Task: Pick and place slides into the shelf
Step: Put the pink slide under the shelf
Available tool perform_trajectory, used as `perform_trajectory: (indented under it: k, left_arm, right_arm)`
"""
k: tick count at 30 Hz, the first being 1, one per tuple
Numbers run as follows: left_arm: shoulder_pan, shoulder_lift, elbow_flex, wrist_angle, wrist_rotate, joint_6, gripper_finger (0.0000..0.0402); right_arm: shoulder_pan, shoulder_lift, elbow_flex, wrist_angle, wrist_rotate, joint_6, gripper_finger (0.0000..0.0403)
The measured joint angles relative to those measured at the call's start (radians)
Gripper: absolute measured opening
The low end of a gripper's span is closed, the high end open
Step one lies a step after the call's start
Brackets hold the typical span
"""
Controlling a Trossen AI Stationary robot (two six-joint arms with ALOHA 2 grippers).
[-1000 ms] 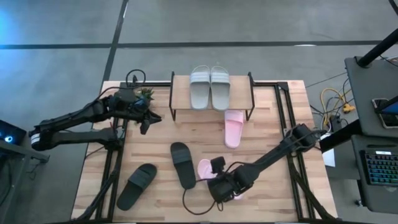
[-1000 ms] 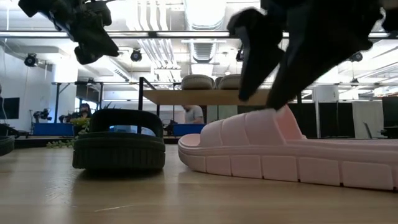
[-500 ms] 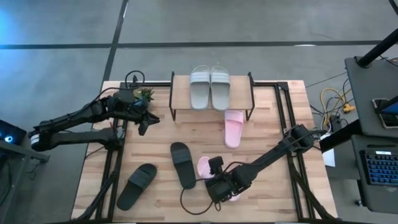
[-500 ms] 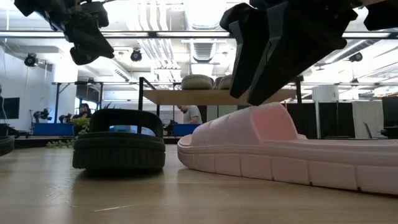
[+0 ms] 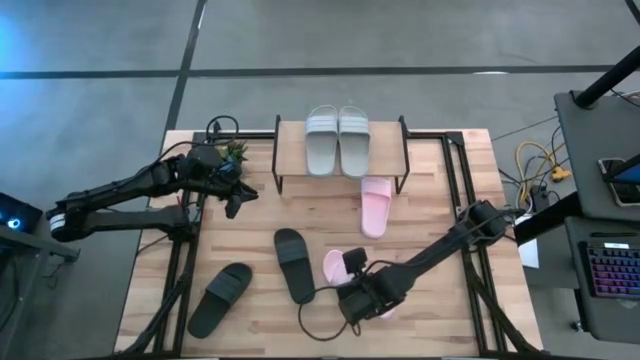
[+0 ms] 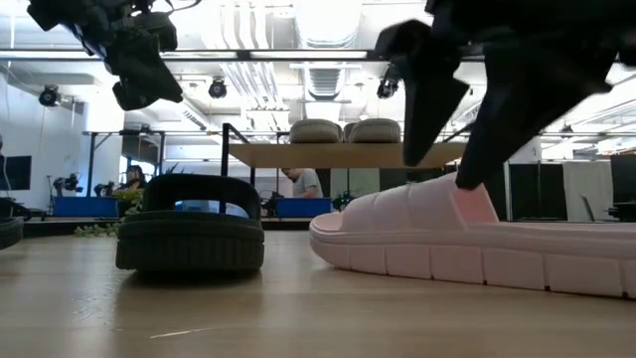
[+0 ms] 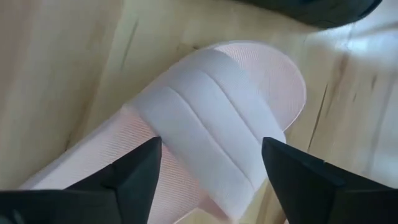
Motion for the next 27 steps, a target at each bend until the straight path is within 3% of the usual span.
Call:
perform_trajectory:
  k: [10,16,21,27]
  left_arm:
    - [0.0,0.0,0.0,0.037,0.0,-0.007,0.0051]
    - [0.0,-0.002,0.0,0.037,0.0,-0.011,0.0051]
    - [0.0,0.0,0.0,0.037,0.0,-0.033,0.0051]
    - [0.0,0.0,0.0,0.037,0.0,-0.037,0.0051]
  right_arm:
    - [0.018,-0.008,-0.037,-0.003,0.002,0.007,0.0274]
    - [0.015,-0.001,-0.063,0.02,0.146,-0.049,0.0267]
    - [0.0,-0.001,-0.08,0.066,0.156,-0.064,0.0238]
    - [-0.02,-0.001,-0.112,0.136,0.156,-0.052,0.0176]
